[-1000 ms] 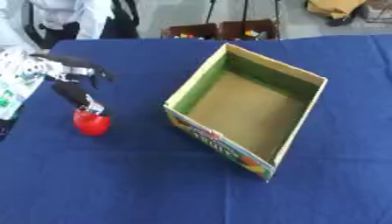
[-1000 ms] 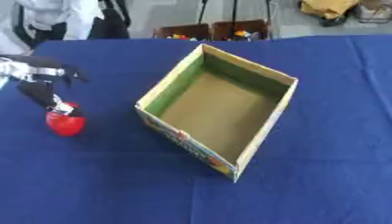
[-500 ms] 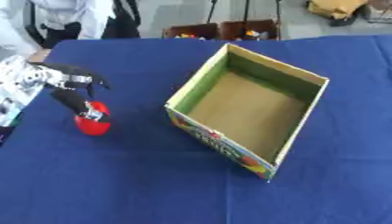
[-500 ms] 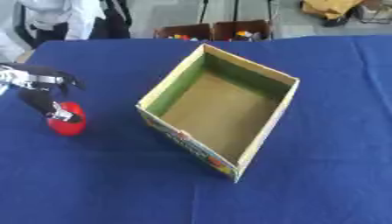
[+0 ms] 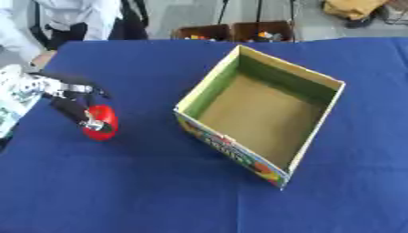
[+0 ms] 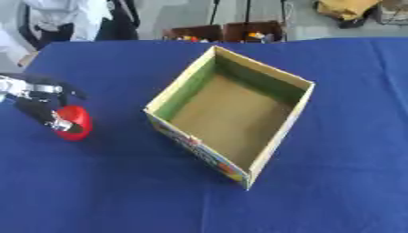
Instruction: Pick up objects on the table and place them in the box.
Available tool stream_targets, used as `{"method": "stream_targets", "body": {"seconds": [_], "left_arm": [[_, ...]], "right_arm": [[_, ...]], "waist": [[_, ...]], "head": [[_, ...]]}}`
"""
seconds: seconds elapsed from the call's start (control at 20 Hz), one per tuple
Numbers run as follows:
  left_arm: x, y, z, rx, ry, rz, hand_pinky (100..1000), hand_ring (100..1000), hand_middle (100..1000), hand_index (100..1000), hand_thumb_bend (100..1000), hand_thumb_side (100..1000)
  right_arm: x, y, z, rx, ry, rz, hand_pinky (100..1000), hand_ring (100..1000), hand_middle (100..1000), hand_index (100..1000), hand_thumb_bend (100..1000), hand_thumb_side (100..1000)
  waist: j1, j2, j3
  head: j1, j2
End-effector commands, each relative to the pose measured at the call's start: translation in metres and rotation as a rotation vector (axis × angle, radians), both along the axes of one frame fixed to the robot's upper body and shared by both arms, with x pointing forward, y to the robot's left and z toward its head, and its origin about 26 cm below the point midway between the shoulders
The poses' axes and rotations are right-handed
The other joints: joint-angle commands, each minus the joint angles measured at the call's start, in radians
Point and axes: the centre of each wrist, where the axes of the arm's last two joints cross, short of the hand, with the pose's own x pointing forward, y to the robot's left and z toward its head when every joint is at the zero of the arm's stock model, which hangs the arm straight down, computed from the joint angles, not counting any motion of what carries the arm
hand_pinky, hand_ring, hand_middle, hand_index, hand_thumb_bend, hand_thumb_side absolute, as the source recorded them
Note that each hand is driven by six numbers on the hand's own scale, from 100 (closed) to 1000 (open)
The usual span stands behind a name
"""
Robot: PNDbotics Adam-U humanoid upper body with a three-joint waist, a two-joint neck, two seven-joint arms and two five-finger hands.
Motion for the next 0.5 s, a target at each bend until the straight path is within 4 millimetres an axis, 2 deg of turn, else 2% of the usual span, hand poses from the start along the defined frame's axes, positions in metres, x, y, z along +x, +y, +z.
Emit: {"method": "stream_targets", "body": {"seconds": [0.05, 0.3, 0.5], "left_arm": [[-0.004, 0.011, 0.013, 0.043, -0.019, 0.028, 473, 792, 967, 1000, 451, 534], [-0.003, 0.013, 0.006, 0.021, 0.002, 0.028, 443, 775, 959, 1000, 445, 520], [-0.002, 0.013, 0.001, 0.006, 0.019, 0.039, 413, 742, 916, 1000, 422, 508]], "right_arm": [[-0.004, -0.002, 0.008, -0.007, -0.025, -0.002, 742, 746, 739, 823, 100, 1000], [-0.004, -0.002, 0.007, -0.004, -0.024, -0.002, 742, 746, 739, 822, 100, 1000], [-0.004, -0.002, 0.007, -0.002, -0.024, -0.002, 743, 747, 739, 818, 100, 1000]], "waist": [[-0.005, -0.022, 0.000], [-0.004, -0.019, 0.001], [-0.005, -0.017, -0.002]], "head": [[0.005, -0.008], [0.007, -0.009], [0.008, -0.012]]}}
